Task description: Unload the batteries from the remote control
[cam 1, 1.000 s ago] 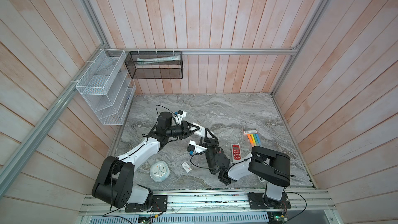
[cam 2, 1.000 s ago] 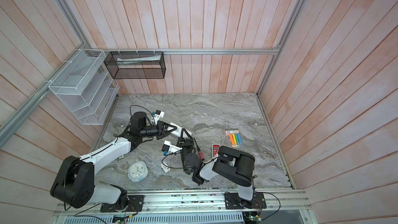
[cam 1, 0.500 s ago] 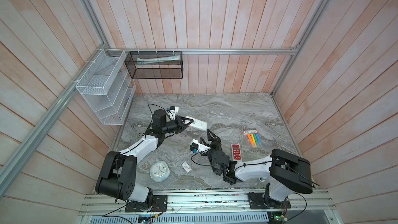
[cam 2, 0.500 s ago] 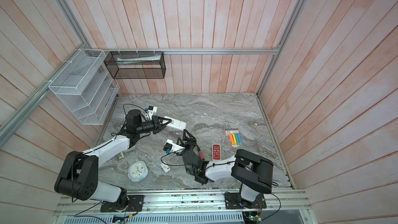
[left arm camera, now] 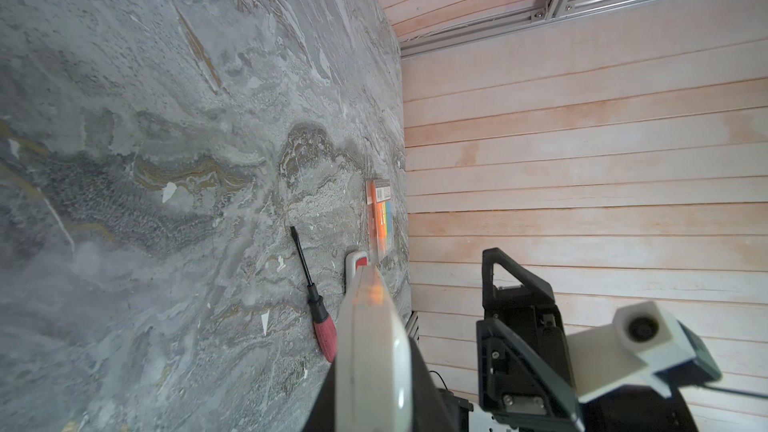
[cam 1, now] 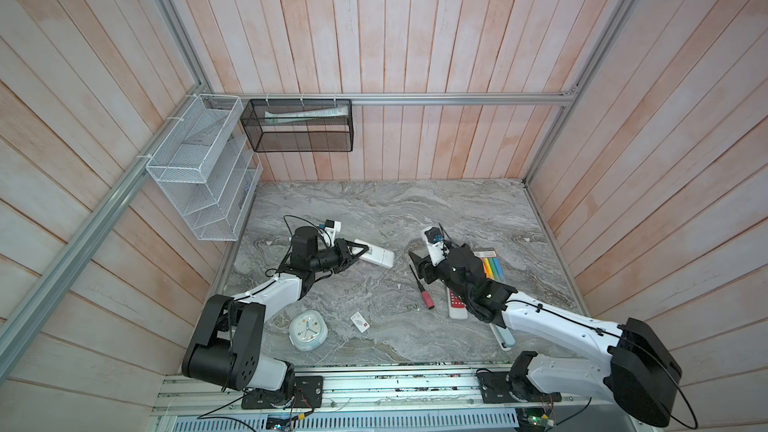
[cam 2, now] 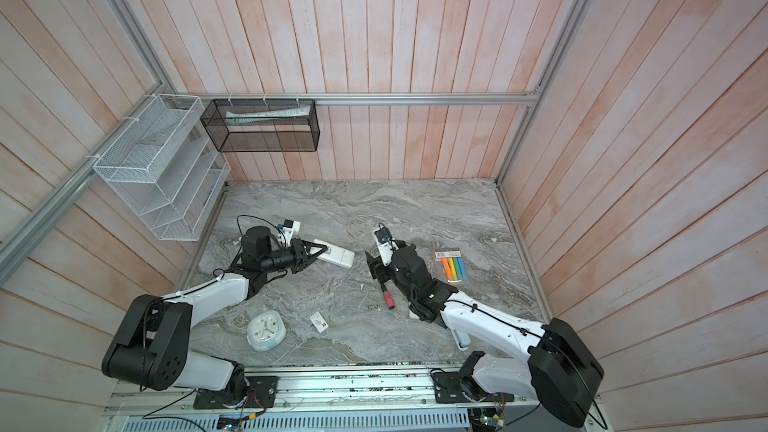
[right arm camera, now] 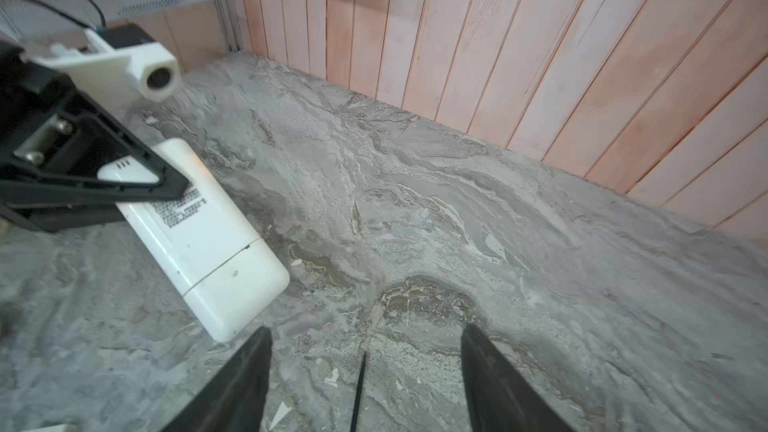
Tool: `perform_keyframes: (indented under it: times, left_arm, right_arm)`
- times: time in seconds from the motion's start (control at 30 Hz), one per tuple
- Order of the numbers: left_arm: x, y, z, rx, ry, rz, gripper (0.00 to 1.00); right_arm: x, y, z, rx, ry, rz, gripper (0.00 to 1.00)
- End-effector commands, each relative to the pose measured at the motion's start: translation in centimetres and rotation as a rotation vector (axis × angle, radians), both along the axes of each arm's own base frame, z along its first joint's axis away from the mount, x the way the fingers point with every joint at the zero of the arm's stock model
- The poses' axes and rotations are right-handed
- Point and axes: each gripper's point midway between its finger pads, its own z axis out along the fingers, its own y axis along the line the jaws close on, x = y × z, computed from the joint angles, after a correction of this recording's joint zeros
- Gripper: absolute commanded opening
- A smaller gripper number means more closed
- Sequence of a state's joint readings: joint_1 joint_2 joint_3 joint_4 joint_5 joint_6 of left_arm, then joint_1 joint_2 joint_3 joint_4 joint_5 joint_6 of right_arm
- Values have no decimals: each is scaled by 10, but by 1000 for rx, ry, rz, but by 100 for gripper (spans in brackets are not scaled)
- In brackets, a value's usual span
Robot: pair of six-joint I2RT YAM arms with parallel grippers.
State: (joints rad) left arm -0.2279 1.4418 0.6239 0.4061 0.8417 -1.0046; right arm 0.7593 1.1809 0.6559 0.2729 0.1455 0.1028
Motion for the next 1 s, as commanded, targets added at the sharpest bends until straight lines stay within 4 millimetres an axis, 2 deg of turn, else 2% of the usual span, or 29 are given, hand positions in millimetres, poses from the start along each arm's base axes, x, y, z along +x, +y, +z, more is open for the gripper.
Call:
perform_keyframes:
  times: [0.0,0.17,0.43,0.53,0.8,0.97]
  left_arm:
    - [-4,0,27,-24,-146,-27,3]
    - [-10,0,43,-60,-206,-33,3]
    - [-10,1,66,-128,-233,-5,4]
    - [-10,0,76,-160,-242,-7,3]
    - [-12,0,89,-186,-242,-2,4]
    - [-11,1,91,-204,-210,17,3]
  right_arm:
    - [-16,12,-3,236,293,130,73]
    - [-9,13,6,402,433,142,74]
    - [1,25,40,576,481,161,72]
    - [5,31,47,610,507,173,71]
    - [11,53,38,613,602,238,57]
    - [9,64,33,618,648,282,55]
